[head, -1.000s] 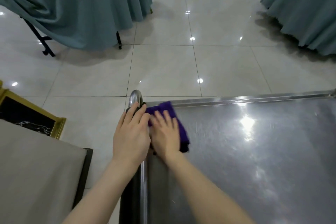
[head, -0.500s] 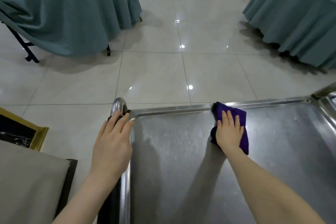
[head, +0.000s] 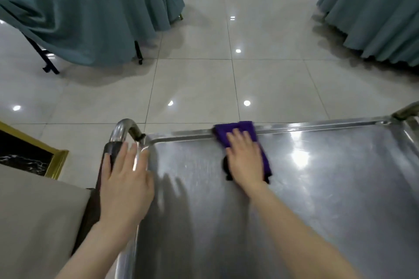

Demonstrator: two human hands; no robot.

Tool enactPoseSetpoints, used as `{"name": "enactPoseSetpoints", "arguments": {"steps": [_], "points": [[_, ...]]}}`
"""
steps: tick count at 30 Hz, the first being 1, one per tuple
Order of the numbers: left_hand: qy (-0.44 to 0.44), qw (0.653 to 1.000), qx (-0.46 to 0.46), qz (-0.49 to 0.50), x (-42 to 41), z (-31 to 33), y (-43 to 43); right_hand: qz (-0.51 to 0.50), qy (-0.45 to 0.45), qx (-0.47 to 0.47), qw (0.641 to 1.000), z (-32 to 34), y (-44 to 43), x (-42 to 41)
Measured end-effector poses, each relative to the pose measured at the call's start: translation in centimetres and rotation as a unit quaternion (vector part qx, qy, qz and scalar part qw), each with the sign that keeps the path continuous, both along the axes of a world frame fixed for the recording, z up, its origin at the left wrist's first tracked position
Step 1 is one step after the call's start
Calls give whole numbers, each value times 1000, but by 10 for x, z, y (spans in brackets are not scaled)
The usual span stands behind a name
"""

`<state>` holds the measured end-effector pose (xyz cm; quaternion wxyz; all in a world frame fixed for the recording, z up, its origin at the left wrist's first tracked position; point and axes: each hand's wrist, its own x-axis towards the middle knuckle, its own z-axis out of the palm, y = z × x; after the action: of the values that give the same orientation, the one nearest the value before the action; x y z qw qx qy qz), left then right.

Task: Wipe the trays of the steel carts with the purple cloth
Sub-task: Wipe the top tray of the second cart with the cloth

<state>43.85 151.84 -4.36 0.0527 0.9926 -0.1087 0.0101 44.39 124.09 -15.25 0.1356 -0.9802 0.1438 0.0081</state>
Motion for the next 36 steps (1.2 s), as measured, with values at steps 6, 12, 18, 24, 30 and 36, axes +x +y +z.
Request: {"name": "enactPoseSetpoints", "arguments": {"steps": [6,12,18,24,30,36], "points": [[111,989,-78,-57,-34,-50,-77,-266,13,14,964,12,-154,-43],[150,977,-138,-66,-43,-72,-123,71,4,-6,997,-4,-51,-31],[111,986,-116,-41,-50,-83,-171,199,-9,40,979,-7,-89,-34],[149,975,-75,-148,-52,-82,-264,-95,1,-12,995,4,-291,-71],[173,978,-24,-117,-59,-87,-280,-200,10,-26,979,2,-294,-66],[171,981,5,-96,-55,-76,-296,149,9,13,989,-6,-204,-70]]}}
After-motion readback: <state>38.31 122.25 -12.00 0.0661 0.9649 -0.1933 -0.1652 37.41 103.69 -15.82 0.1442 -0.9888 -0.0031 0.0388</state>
